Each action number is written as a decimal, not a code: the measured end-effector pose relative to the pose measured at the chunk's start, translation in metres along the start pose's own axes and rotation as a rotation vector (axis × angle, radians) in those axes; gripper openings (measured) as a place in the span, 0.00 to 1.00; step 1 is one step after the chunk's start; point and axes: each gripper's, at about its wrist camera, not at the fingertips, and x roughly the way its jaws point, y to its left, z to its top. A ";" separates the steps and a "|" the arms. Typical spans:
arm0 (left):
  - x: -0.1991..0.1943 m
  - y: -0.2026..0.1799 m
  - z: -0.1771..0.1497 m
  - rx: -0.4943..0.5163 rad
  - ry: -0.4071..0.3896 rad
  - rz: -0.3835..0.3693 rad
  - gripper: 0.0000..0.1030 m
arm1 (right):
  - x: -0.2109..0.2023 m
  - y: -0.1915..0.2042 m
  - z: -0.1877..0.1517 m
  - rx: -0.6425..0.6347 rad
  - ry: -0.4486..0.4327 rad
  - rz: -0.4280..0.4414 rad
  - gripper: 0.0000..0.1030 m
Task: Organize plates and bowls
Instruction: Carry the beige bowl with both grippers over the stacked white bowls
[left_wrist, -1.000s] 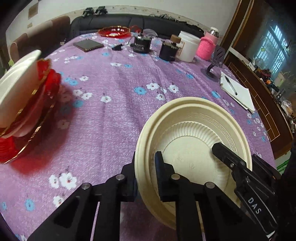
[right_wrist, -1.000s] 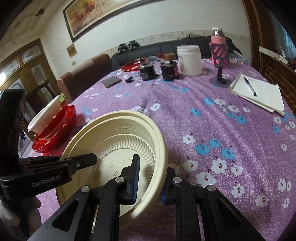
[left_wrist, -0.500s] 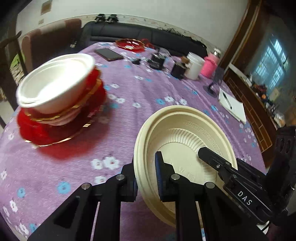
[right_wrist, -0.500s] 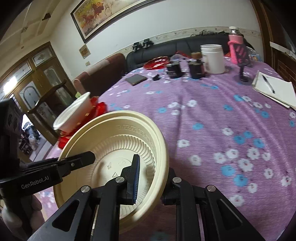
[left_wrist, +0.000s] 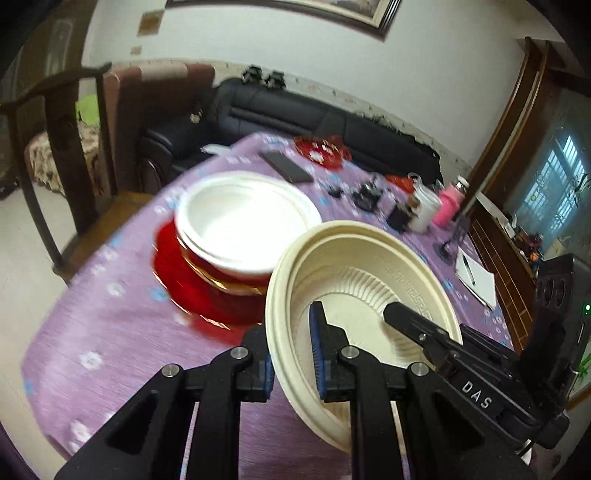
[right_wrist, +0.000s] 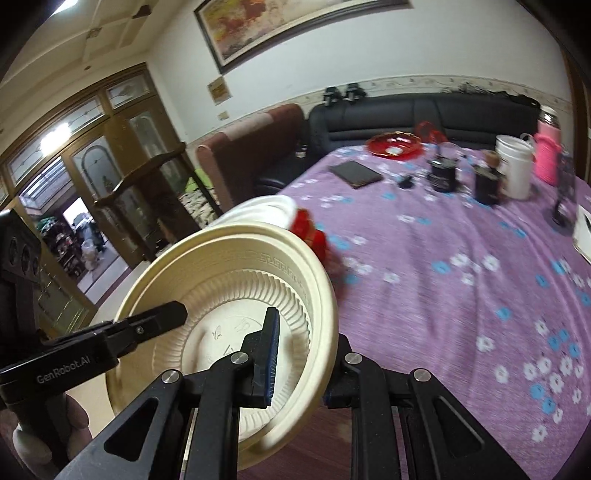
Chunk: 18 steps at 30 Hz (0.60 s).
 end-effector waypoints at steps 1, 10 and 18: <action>-0.002 0.004 0.004 0.005 -0.007 0.011 0.15 | 0.003 0.008 0.004 -0.018 -0.001 -0.002 0.19; -0.002 0.018 0.058 0.084 -0.074 0.131 0.15 | 0.027 0.041 0.063 -0.066 -0.015 -0.031 0.19; 0.037 0.036 0.092 0.134 -0.052 0.213 0.16 | 0.080 0.045 0.096 -0.070 0.060 -0.094 0.19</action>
